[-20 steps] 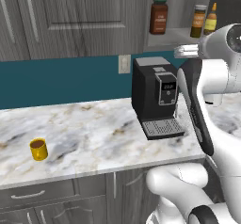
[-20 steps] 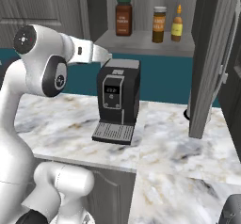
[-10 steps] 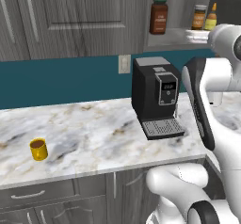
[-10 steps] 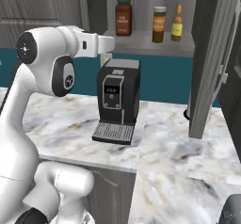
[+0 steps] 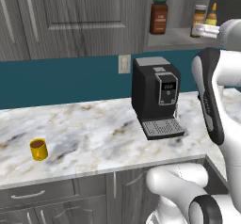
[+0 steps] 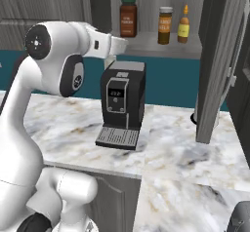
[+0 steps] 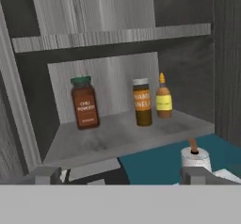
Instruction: Pick the cinnamon and honey bottle from the cabinet and place them next to the mug.
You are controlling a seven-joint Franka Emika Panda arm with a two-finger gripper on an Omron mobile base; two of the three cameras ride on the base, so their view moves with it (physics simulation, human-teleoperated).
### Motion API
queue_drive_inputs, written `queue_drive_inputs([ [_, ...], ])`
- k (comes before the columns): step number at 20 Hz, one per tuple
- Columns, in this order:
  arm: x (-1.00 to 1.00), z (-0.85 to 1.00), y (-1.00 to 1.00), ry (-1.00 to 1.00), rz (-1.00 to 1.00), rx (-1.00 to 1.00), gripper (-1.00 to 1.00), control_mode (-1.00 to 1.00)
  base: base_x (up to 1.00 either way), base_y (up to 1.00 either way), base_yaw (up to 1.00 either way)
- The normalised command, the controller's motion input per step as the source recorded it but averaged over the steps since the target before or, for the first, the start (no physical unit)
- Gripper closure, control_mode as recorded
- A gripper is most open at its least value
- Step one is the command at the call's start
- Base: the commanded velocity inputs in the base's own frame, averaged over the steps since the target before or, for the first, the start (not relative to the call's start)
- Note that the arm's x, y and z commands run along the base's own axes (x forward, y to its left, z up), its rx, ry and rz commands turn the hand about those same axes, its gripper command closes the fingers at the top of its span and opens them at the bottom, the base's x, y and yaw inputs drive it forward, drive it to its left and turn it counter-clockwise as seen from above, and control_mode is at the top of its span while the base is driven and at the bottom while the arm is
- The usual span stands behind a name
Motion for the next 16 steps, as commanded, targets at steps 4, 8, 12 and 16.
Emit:
queue_drive_inputs([
  [4,-0.17,0.16,-0.21,0.22,0.07,0.19,-1.00,-1.00,0.00,0.00,0.00],
  [8,0.01,0.02,-0.04,0.19,0.03,0.06,-1.00,-1.00,0.00,0.00,0.00],
  [12,0.12,0.00,0.00,0.20,0.00,0.00,-1.00,-1.00,0.00,0.00,0.00],
  [16,0.31,0.00,0.01,0.18,0.00,-0.04,-1.00,-1.00,0.00,0.00,0.00],
])
